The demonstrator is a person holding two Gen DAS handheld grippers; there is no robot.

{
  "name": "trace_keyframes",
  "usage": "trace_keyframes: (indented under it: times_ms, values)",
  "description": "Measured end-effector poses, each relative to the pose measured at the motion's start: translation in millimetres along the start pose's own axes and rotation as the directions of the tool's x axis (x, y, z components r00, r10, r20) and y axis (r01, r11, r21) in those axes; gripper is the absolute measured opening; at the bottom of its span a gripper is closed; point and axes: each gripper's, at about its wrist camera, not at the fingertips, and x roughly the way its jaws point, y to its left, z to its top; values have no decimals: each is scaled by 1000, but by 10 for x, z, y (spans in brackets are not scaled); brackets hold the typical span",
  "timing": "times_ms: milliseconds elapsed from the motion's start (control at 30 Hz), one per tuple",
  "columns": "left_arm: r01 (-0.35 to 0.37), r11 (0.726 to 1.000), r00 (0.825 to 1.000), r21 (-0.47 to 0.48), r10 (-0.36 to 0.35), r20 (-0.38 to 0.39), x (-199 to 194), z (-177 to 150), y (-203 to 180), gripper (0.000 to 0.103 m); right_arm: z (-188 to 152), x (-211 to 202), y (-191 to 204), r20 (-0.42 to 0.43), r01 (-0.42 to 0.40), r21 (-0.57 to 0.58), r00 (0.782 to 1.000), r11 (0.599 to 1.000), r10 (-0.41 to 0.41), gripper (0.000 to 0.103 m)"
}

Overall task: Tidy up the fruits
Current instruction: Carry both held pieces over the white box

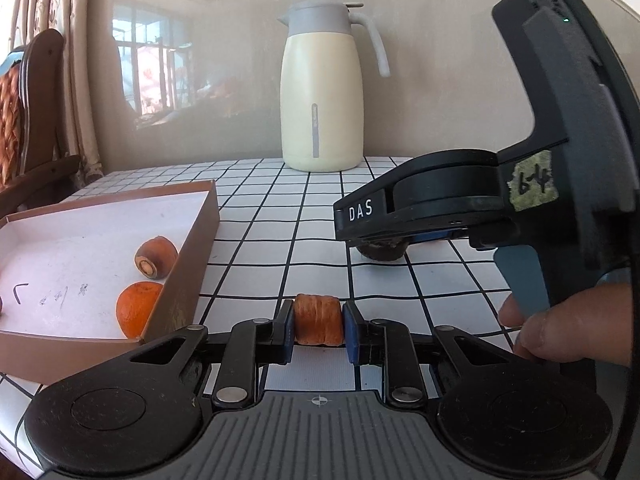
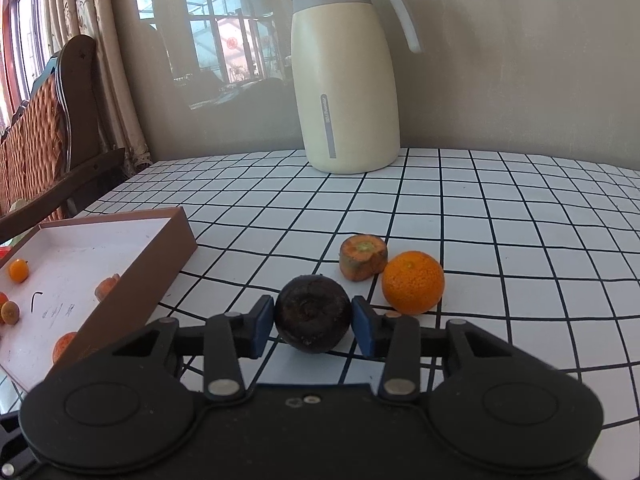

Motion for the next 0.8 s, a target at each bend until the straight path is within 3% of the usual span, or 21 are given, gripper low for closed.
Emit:
trace_keyframes:
  times_ms: [500,800]
  values:
    - [17,1000,998,-4,-17,57,-143,50,37,25,-259,-789,-153,64,17,46,998,999,-20,33]
    - [4,1000,995,16,-6,101,-374,109,131,25,-470,-1101,-27,89,22,30,996,999,-25,34]
